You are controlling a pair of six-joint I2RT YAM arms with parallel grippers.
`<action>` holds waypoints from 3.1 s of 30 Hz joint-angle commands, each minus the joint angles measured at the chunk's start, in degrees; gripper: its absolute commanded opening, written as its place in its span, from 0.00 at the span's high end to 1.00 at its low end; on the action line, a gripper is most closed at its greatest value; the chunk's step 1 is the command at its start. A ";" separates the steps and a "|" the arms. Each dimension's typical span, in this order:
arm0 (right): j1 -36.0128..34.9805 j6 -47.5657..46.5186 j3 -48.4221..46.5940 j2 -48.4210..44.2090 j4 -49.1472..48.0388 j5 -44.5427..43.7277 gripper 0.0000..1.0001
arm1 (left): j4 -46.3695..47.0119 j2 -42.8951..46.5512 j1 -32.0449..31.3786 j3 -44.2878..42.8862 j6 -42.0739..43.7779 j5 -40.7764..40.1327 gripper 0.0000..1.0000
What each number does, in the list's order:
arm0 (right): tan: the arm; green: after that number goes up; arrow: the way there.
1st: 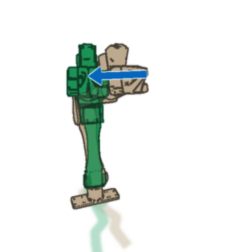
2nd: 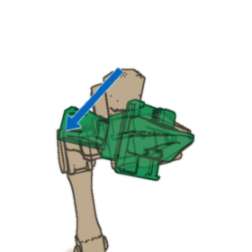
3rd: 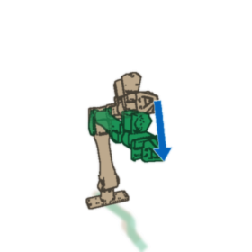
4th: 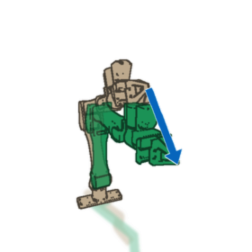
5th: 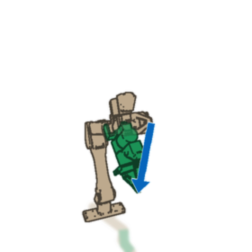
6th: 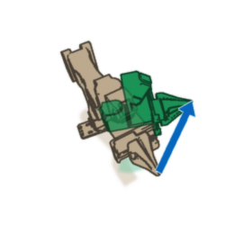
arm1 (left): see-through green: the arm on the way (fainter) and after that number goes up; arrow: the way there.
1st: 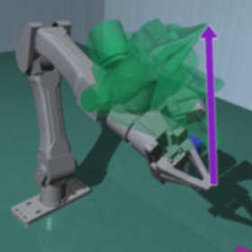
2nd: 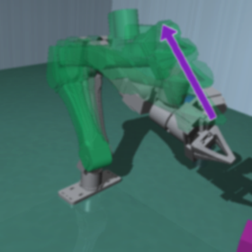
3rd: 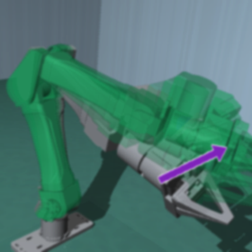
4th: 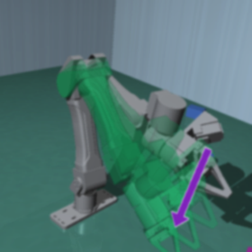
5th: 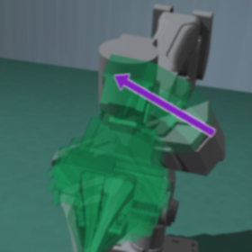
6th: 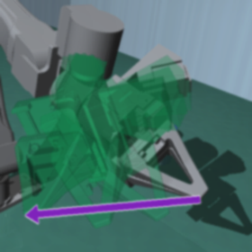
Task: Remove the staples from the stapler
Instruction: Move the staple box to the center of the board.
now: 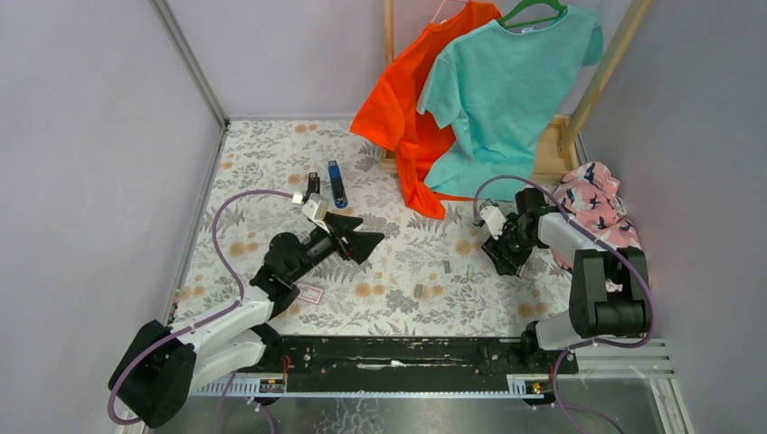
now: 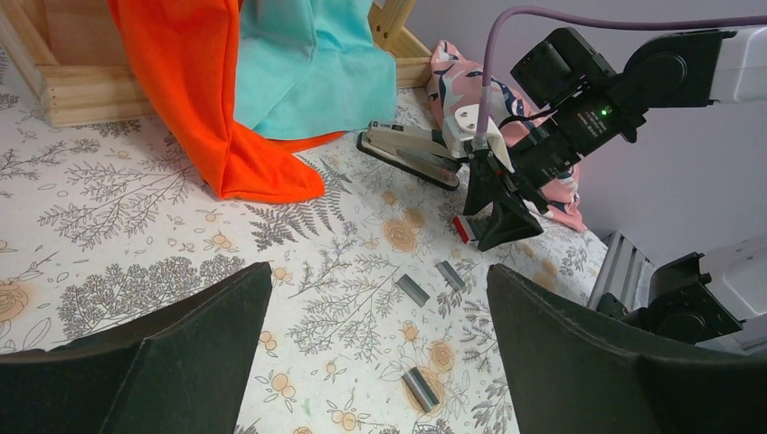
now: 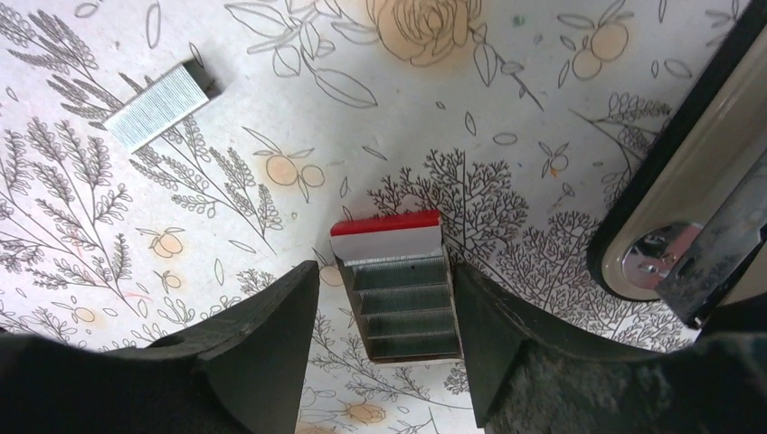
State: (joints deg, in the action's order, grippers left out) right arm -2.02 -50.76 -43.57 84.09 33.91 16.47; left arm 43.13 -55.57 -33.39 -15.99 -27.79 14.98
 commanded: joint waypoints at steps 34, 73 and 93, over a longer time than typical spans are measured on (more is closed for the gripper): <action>0.09 -6.19 0.51 1.69 0.50 -2.19 0.44 | -0.58 3.56 -0.19 1.56 1.68 -1.62 0.03; -23.72 -10.85 -29.29 25.46 5.16 -0.13 0.50 | -5.95 14.52 -0.19 4.70 1.11 -6.01 0.03; -25.76 -0.60 -31.04 5.79 7.90 8.68 0.26 | -5.56 14.03 -3.09 4.15 -8.03 -0.71 0.05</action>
State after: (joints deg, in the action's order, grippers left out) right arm -29.06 -56.25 -75.94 101.69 39.79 18.22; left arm 36.36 -40.36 -34.28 -10.76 -33.04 12.88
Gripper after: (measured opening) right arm 0.742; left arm 0.949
